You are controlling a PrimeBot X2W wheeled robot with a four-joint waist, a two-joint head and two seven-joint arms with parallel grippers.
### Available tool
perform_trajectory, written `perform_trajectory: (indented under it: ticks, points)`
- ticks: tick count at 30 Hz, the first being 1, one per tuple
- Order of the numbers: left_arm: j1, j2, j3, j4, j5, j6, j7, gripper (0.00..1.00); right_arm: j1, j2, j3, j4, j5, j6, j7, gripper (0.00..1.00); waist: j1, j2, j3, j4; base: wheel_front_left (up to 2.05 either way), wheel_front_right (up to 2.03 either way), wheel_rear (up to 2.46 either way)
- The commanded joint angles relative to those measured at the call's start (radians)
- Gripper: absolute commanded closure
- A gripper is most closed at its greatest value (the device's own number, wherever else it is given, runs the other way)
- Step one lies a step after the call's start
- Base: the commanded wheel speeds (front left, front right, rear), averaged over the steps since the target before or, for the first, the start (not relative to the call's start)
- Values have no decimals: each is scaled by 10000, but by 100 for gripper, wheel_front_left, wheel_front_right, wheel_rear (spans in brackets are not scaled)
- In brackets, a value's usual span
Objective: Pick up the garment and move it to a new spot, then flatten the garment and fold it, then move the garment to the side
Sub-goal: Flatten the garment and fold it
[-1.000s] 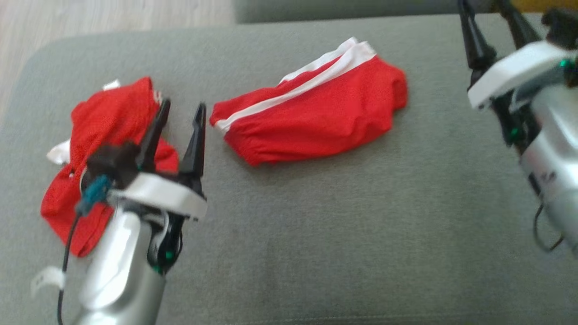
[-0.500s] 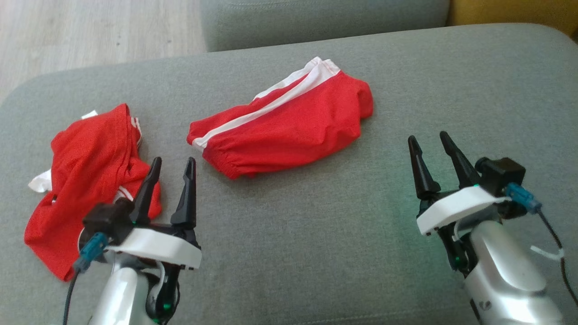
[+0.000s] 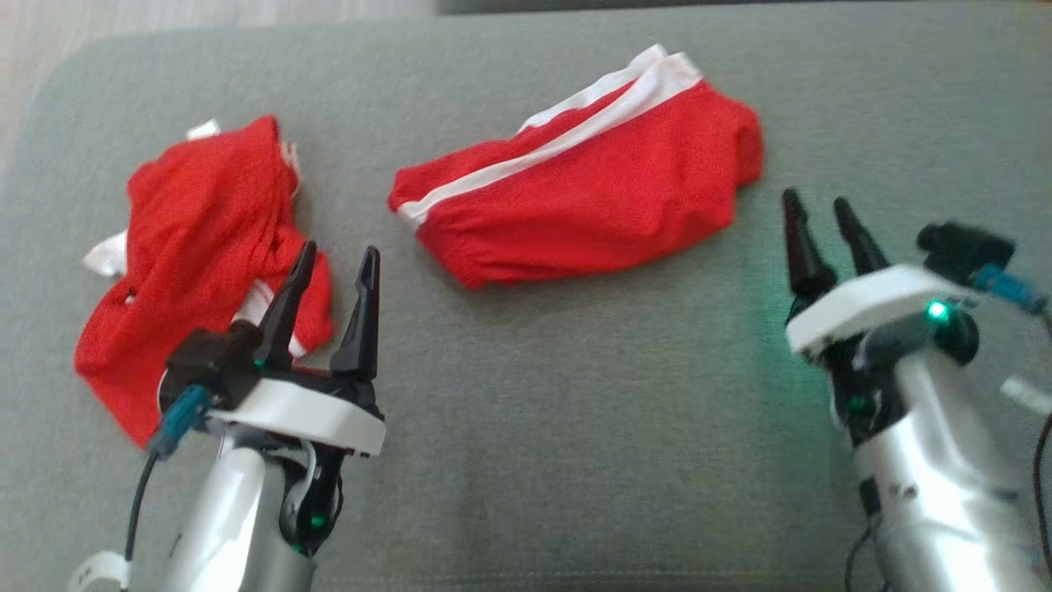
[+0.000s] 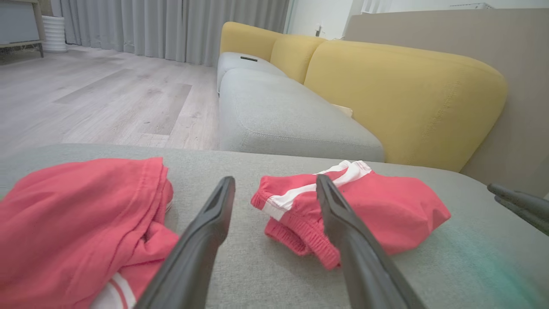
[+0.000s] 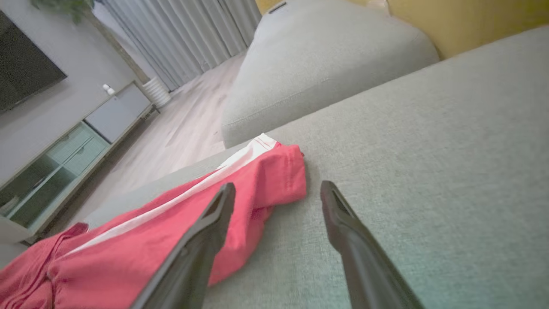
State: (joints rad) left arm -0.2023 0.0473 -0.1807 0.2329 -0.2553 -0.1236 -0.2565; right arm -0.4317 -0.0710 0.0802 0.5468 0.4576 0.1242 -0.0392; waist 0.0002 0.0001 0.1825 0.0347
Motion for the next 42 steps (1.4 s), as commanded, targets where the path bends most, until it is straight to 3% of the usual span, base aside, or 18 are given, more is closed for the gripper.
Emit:
perform_trajectory:
  ticks: [1, 10, 13, 21, 29, 30, 31, 32, 42]
  points:
    - [-448, 39, 247, -246, 14, -24, -53, 0, -619, 136, 8, -201, 271, 65, 196, 0, -2, -1, 431, 457, 0, 0, 0]
    - [-933, 32, -212, -187, -385, -57, -53, 0, -2370, 204, -1622, 1955, 2502, 65, 1913, 0, -2, -1, 1129, 1703, 0, 0, 0]
    - [-1009, 31, -325, -183, -461, -61, -53, 0, -2946, 205, -2019, 2975, 2626, 65, 2072, 0, -2, -1, 1233, 2025, 0, 0, 0]
    - [-1233, 31, -566, -353, -837, -65, -53, 0, -4666, -63, -2941, 5694, 1342, 65, 2140, 0, -2, -1, 1650, 2741, 0, 0, 0]
    - [-1438, 30, -745, -480, -1134, -21, -53, 0, -5977, -494, -3058, 6990, 195, 65, 2049, 0, -2, -1, 2051, 3023, 0, 0, 0]
    - [-1456, 30, -760, -481, -1165, -11, -53, 0, -6090, -526, -3073, 7073, 82, 65, 2064, 13, -2, -1, 2080, 3035, 0, 0, 0]
    - [-1472, 30, -771, -483, -1192, 0, -53, 0, -6184, -568, -3073, 7137, -44, 65, 2059, 96, -2, -1, 2105, 3040, 0, 0, 0]
    - [-1486, 30, -776, -485, -1216, 14, -53, 0, -6270, -611, -3075, 7183, -164, 65, 2021, 100, -2, -1, 2125, 3035, 0, 0, 0]
    - [-1472, 30, -647, -476, -1263, 60, -53, 0, -6482, -843, -3092, 7116, -506, 65, 1133, 100, -2, -1, 1881, 2505, 0, 0, 0]
